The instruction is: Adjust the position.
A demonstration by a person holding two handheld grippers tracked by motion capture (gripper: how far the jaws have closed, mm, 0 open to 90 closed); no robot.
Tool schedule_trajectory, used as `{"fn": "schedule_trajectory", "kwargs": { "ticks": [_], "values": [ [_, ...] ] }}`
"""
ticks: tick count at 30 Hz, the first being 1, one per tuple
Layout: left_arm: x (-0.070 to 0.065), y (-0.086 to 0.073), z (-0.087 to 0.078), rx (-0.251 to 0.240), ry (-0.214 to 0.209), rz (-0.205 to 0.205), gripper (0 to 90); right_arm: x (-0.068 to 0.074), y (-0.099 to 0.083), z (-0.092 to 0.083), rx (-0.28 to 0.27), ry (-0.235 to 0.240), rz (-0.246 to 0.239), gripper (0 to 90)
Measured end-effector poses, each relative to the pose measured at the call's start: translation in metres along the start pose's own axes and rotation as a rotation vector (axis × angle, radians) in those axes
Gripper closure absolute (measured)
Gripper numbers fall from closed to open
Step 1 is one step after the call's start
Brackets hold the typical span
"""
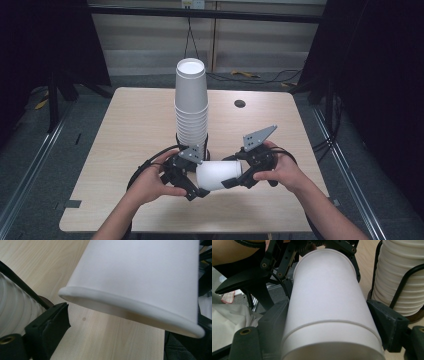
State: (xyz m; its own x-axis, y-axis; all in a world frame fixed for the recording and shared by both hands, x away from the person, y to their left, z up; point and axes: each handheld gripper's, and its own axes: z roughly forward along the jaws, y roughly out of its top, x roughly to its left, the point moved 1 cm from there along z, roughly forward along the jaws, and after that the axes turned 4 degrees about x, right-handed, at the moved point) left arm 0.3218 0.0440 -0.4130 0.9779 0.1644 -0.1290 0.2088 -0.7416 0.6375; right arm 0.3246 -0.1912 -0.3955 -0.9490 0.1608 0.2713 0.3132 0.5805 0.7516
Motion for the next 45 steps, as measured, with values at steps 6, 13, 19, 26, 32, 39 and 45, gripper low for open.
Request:
{"fn": "schedule_trajectory", "kwargs": {
  "ticks": [6, 13, 19, 26, 32, 39, 45],
  "values": [
    [0.000, -0.002, -0.004, -0.023, -0.003, 0.011, 9.3, -0.001, 0.002, 0.001, -0.003, 0.004, 0.003, 21.4],
    [-0.002, -0.002, -0.010, -0.050, -0.051, 0.008, 38.2, -0.003, -0.001, 0.003, 0.021, -0.038, -0.015, 20.5],
    [-0.004, 0.003, -0.007, 0.026, -0.013, 0.018, 28.5, -0.004, -0.001, 0.006, 0.001, -0.003, 0.012, 21.0],
    [0.001, 0.000, -0.012, -0.020, 0.003, -0.006, 13.8, -0.002, 0.000, -0.002, -0.017, 0.000, 0.012, 21.1],
    [0.002, 0.003, -0.010, 0.004, 0.007, 0.031, 2.9, 0.001, 0.001, -0.001, -0.017, 0.022, -0.012, 21.4],
    [0.002, 0.003, -0.011, -0.043, 0.003, 0.050, 3.3, 0.000, 0.004, 0.000, -0.005, 0.020, -0.009, 21.3],
    [0.000, 0.006, -0.011, -0.039, 0.001, 0.072, 5.3, 0.001, 0.007, 0.003, 0.012, 0.027, -0.009, 21.3]
  ]
}}
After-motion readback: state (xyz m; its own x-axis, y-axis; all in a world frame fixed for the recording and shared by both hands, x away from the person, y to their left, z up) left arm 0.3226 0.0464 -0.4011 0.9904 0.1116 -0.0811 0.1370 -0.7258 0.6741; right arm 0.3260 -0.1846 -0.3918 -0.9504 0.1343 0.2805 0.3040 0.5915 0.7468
